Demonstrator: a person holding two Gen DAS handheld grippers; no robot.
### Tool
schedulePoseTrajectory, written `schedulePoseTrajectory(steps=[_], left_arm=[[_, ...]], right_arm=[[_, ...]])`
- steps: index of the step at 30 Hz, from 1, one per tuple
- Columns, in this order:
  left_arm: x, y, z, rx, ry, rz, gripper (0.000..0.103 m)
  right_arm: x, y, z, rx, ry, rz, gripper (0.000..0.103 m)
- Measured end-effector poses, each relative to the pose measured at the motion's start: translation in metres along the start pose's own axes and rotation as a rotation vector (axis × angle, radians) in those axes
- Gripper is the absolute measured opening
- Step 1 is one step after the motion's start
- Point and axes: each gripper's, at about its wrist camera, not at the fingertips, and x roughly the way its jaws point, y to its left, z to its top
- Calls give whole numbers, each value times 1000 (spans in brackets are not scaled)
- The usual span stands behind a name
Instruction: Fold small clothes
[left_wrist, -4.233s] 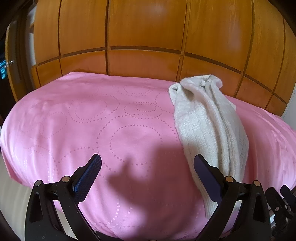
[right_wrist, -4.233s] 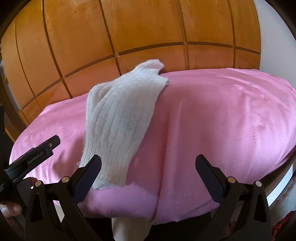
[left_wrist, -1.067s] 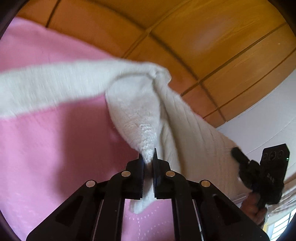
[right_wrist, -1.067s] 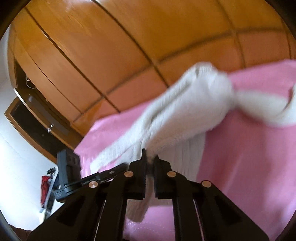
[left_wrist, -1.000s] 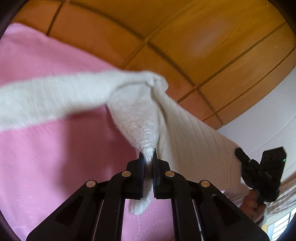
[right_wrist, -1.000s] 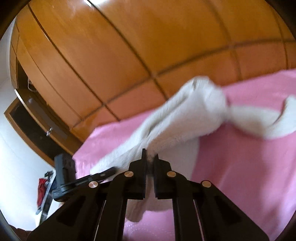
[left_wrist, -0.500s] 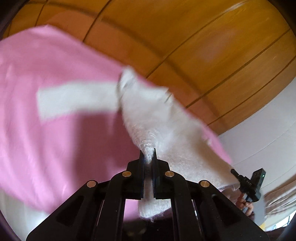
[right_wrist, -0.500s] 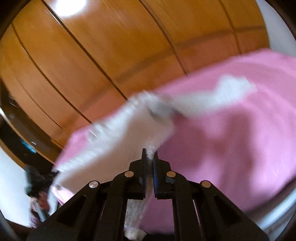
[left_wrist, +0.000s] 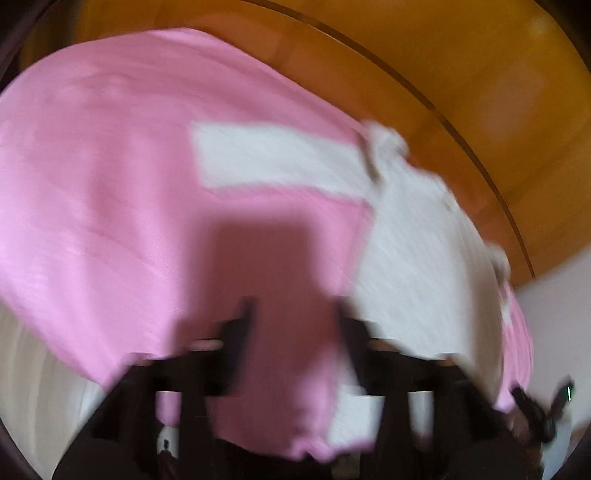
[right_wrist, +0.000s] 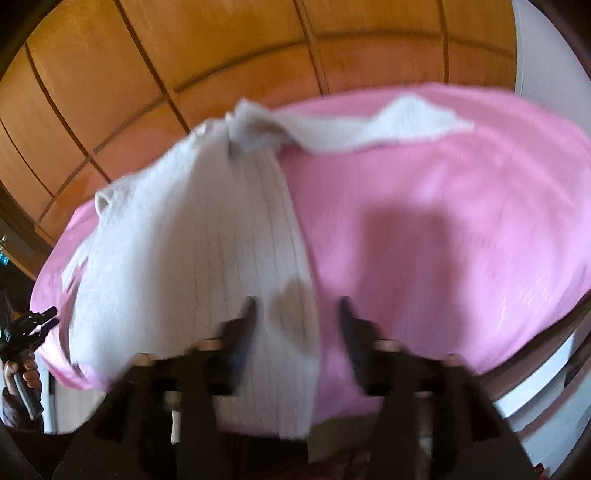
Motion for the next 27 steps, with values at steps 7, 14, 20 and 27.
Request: schedulePoseTrajectory(steps=[7,14,20,27], left_arm=[[12,65,50,-260,-34,46,65],[50,61,94,-286,-49,26,65],[66,55,146,-185,-97,121,5],[-3,73,230,-102,-322,396,4]], right_arm=[[33,84,-2,-144,24,159,57],[80,149,-13,-217,96,251,57],[105,185,-13,-273,130,309,57],[130,220,-27,-361,201,372,57]])
